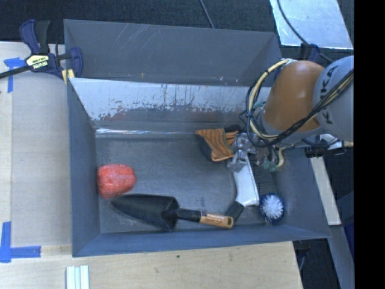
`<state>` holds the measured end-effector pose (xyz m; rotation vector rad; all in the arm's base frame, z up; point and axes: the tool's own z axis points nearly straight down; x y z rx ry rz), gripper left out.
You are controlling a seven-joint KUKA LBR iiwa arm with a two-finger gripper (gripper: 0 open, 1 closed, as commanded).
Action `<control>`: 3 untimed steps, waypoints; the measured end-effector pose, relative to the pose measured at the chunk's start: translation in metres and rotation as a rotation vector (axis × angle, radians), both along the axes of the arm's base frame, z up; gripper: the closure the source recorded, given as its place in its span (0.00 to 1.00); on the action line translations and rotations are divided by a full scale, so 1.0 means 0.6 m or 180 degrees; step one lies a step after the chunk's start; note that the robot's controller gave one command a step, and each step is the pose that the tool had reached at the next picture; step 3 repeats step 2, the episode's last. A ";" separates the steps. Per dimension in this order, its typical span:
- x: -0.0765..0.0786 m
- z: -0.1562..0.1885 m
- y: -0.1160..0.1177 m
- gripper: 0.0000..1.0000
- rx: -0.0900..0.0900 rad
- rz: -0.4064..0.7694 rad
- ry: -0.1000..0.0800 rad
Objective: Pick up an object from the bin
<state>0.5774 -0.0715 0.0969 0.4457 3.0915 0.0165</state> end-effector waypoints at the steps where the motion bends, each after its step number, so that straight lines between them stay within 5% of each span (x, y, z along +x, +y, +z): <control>1: -0.001 0.039 -0.001 1.00 0.0001 0.0002 0.0008; 3: 0.000 0.092 -0.001 1.00 0.0000 0.0005 -0.0002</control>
Offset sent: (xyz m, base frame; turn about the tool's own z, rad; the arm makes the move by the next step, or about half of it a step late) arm -0.0011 -0.0004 0.0689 -0.0004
